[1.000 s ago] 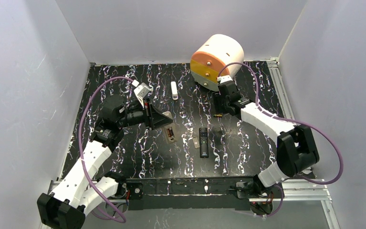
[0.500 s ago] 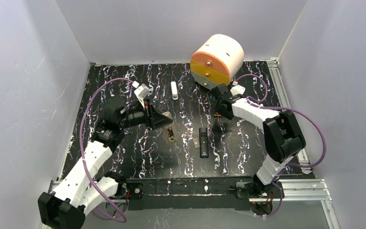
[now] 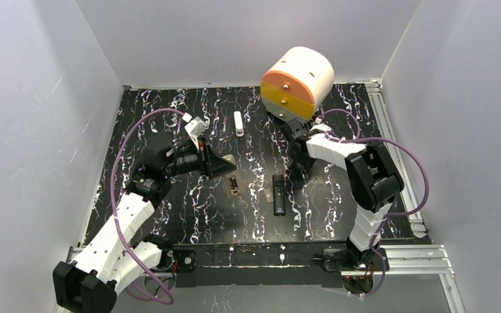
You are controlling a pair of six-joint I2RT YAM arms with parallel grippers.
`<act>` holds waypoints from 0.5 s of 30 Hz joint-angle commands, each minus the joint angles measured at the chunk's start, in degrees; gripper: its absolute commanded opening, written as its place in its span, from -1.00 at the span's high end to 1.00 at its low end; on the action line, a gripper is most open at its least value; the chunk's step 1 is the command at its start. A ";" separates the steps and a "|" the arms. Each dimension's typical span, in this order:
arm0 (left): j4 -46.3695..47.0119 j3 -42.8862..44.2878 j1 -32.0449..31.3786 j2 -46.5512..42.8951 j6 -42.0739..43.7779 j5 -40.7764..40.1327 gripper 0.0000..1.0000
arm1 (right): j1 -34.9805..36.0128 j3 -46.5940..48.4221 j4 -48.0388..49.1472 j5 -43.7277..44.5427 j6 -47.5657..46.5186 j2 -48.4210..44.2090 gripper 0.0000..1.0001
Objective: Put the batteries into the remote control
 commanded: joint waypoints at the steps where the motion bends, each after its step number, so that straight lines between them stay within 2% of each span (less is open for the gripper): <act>1: 1.24 -0.46 0.20 -1.24 0.94 1.27 1.00 | 0.16 3.25 -1.75 3.16 2.63 1.37 -0.17; 7: 1.24 -0.61 0.20 -1.01 1.05 1.59 1.00 | 0.17 4.84 -2.41 2.55 2.65 2.48 -0.15; 11: 1.22 -0.81 0.20 -1.10 1.23 1.54 1.00 | 0.66 4.27 -1.05 2.13 1.78 -0.08 -0.15; 15: 1.24 -0.90 0.13 -0.93 1.30 1.43 1.00 | 0.74 3.10 2.70 5.05 0.97 -2.06 -0.31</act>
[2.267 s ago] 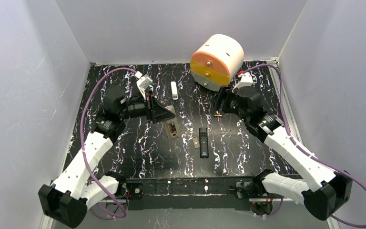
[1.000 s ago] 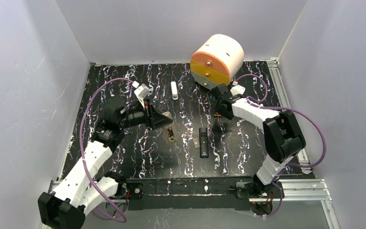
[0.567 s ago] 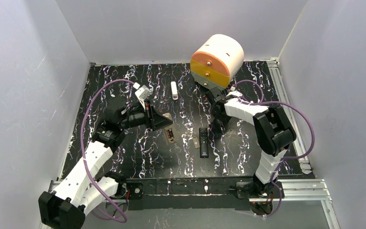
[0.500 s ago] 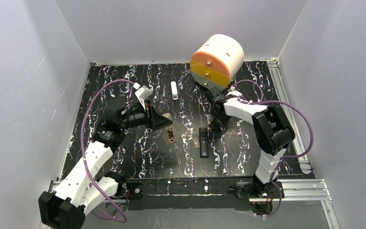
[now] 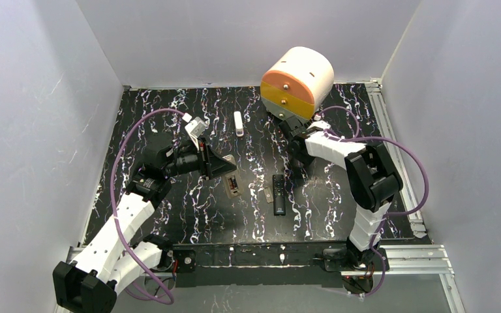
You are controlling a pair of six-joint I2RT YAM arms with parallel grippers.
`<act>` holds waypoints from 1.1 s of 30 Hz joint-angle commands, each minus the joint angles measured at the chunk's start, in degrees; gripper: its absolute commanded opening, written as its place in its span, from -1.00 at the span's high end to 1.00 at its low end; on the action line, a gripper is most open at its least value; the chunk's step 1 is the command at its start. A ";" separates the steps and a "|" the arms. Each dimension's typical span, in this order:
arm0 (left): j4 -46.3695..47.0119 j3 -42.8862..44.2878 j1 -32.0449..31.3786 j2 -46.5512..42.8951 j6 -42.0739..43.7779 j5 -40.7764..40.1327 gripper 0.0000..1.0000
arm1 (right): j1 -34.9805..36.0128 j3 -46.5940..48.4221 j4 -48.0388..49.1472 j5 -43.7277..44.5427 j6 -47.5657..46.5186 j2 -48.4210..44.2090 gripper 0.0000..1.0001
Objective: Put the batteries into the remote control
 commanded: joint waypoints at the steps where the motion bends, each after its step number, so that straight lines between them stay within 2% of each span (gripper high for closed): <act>1: 1.22 -0.68 0.19 -0.81 0.88 1.20 1.00 | 0.34 0.93 2.79 5.24 -0.05 -2.68 -0.40; 4: 1.15 -0.68 0.20 -0.71 0.98 1.31 1.00 | 0.31 5.30 -1.48 8.64 -0.74 1.03 -0.60; 6: 1.15 -0.79 0.20 -0.73 0.95 1.31 1.00 | 0.25 6.85 -0.64 9.51 -4.11 3.14 -0.63; 12: 0.96 -0.81 0.19 -0.62 1.05 1.22 1.00 | 0.11 3.50 19.40 6.89 -26.14 5.81 -0.60; 15: 0.91 -0.81 0.15 -0.38 1.06 1.23 1.00 | 0.00 1.82 26.46 7.45 -33.57 6.35 -0.58; 21: 0.91 -0.73 0.16 0.07 0.91 1.21 1.00 | -2.26 2.51 31.70 6.39 -38.99 9.72 -0.59; 26: 0.91 -0.73 0.20 0.44 0.76 1.57 1.00 | -4.20 5.26 31.56 4.14 -41.11 13.87 -0.64; 28: 0.91 -0.73 0.19 0.46 0.69 1.58 1.00 | -4.77 5.90 32.28 2.09 -42.75 14.88 -0.59; 33: 0.93 -1.03 0.20 0.35 0.67 1.46 1.00 | -5.36 5.65 32.46 -1.83 -45.25 15.83 -0.20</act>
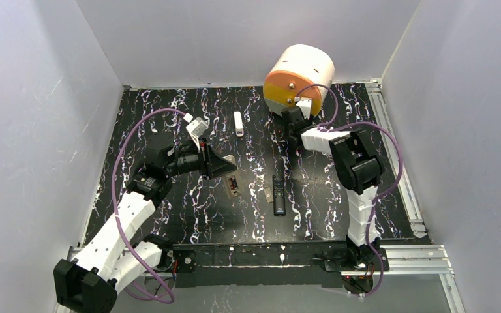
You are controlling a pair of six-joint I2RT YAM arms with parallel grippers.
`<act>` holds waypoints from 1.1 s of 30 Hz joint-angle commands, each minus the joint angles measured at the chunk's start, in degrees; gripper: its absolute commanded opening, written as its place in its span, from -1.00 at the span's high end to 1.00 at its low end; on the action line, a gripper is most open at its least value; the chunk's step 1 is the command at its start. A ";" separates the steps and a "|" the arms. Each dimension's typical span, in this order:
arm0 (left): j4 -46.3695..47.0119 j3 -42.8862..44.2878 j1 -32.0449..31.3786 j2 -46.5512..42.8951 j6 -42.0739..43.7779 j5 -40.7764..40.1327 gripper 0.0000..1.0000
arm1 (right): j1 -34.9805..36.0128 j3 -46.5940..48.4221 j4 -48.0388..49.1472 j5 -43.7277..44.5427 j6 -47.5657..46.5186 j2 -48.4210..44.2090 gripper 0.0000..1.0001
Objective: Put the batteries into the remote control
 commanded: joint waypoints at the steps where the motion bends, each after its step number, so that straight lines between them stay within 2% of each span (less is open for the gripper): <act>1: 0.89 -0.98 0.20 -0.37 0.31 1.35 1.00 | -0.67 -0.25 -1.40 -3.89 -3.93 2.10 -0.16; 8: 0.98 -0.88 0.20 -0.17 0.36 1.40 1.00 | -0.68 -2.49 -1.58 -5.43 -3.75 0.79 -0.01; 14: 0.98 -1.11 0.18 -0.35 0.35 1.25 1.00 | -0.55 -3.87 -4.30 -7.91 -5.78 -1.25 0.01; 18: 0.98 -1.08 0.16 -0.43 0.32 0.82 1.00 | -0.38 -6.95 -5.76 -13.98 -8.91 -5.13 0.00; 22: 0.98 -1.00 0.19 -0.44 0.42 0.54 1.00 | -0.31 -10.30 -7.89 -27.01 -15.63 -7.42 -0.04; 24: 0.89 -0.76 0.16 -0.43 0.38 0.30 1.00 | 0.04 -11.12 -10.25 -29.33 -19.11 -7.34 -0.04; 29: 0.03 -0.09 0.18 -0.67 0.51 0.19 1.00 | 0.76 -14.84 -13.64 -28.04 -22.80 -10.18 -0.07; 33: 0.01 -0.10 0.20 -1.01 0.36 -0.18 1.00 | 1.03 -16.32 -16.92 -27.93 -25.89 -13.59 -0.19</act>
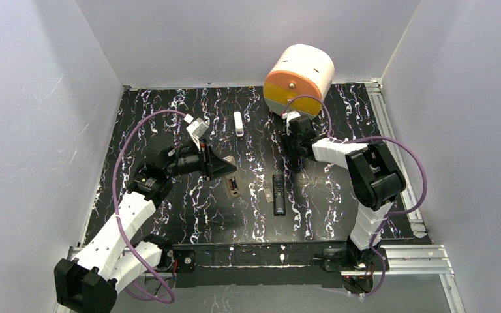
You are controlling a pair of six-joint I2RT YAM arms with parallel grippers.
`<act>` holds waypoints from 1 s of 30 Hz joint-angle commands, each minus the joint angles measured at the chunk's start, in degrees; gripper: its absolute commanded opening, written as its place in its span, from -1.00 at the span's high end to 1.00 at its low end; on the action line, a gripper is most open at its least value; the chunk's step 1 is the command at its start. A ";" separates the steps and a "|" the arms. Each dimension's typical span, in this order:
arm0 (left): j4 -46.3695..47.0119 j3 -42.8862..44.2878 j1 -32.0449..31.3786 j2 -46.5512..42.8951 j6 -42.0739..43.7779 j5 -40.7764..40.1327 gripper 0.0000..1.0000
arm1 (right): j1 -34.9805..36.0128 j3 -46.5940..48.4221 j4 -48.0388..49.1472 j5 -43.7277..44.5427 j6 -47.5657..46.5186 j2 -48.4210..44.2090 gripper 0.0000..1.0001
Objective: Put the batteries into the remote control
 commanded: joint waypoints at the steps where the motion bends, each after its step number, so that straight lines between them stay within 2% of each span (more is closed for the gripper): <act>1: -0.01 0.70 0.19 -0.96 0.33 0.11 1.00 | 0.67 -3.10 -14.00 -2.08 -6.51 -1.19 -0.21; 8: 0.12 0.70 0.20 -0.83 0.22 -0.07 1.00 | 0.78 -0.95 -18.22 -2.17 -8.07 0.74 -0.41; 12: 0.03 0.48 0.17 -1.03 0.50 -0.25 1.00 | 0.71 0.38 -17.12 -3.14 -4.66 -0.38 -0.51; 18: 0.07 0.21 0.18 -1.12 0.60 -0.54 1.00 | 0.66 0.35 -17.99 4.41 14.92 -6.83 -0.54; 23: 0.12 0.17 0.18 -1.49 0.62 -0.39 1.00 | 0.70 -2.91 -27.76 8.78 35.70 -12.10 -0.54; 26: 0.12 0.02 0.16 -1.95 0.61 -0.31 1.00 | 0.89 -5.09 -32.30 12.16 42.41 -14.75 -0.51; 30: 0.21 -0.18 0.20 -2.34 0.57 -0.32 1.00 | 0.96 -7.50 -33.78 15.18 46.93 -17.29 -0.45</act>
